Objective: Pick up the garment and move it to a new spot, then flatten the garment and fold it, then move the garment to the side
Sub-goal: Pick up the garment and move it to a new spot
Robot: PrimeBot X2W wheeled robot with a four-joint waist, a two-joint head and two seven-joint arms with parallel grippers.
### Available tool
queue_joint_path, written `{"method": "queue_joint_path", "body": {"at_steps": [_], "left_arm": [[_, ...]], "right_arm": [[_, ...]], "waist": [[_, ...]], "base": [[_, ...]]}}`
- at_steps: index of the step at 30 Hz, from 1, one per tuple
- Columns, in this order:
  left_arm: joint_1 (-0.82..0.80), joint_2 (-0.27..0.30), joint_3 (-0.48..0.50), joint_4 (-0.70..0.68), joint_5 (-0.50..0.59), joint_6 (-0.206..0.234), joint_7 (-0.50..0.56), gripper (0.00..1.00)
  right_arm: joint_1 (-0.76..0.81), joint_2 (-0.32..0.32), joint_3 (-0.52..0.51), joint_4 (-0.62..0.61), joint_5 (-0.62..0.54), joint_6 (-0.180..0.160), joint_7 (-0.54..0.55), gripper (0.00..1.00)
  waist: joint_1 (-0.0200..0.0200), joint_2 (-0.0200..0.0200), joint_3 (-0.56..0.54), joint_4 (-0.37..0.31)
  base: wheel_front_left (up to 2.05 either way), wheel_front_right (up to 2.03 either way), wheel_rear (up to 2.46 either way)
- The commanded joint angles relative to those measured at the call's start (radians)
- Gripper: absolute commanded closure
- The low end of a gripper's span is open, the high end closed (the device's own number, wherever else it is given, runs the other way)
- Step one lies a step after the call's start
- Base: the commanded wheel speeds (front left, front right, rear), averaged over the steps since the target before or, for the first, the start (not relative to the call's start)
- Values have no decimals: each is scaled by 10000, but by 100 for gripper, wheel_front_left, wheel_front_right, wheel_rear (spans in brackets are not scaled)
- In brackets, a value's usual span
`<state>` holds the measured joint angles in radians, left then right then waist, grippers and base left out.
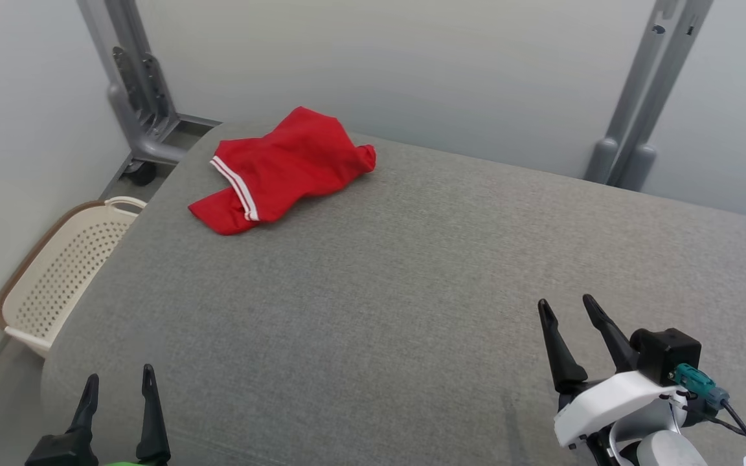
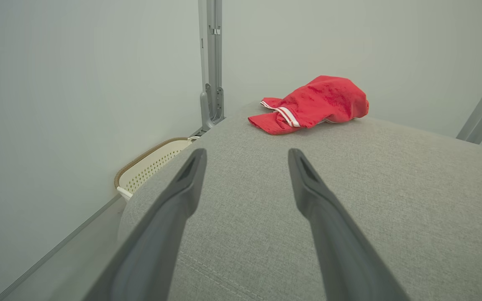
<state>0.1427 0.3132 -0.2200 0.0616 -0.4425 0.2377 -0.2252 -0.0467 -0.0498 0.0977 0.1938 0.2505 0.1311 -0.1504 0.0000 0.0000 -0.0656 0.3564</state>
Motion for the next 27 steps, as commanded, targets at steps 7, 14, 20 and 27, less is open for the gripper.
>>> {"method": "queue_joint_path", "body": {"at_steps": [7, 14, 20, 27], "left_arm": [[367, 84, 44, -527, 10, 279, 125, 0], [415, 178, 23, -742, -24, 325, 283, 0], [-111, 443, -29, -712, 36, 93, 383, 0], [-1392, 921, 87, -1048, -16, -270, 860, 0]], "right_arm": [[-117, -19, 130, 168, 83, -7, -79, 0], [-81, -21, 148, 261, 60, -7, -80, 0], [-162, -21, 76, 228, -71, -7, -12, 0], [-385, -21, -44, 4, -287, -7, 66, 0]], "waist": [[0, 0, 47, 1317], [0, 0, 43, 1261], [0, 0, 185, 934], [0, 0, 538, 267]], "base": [[0, 0, 0], [0, 0, 0], [0, 0, 0], [0, 0, 0]]}}
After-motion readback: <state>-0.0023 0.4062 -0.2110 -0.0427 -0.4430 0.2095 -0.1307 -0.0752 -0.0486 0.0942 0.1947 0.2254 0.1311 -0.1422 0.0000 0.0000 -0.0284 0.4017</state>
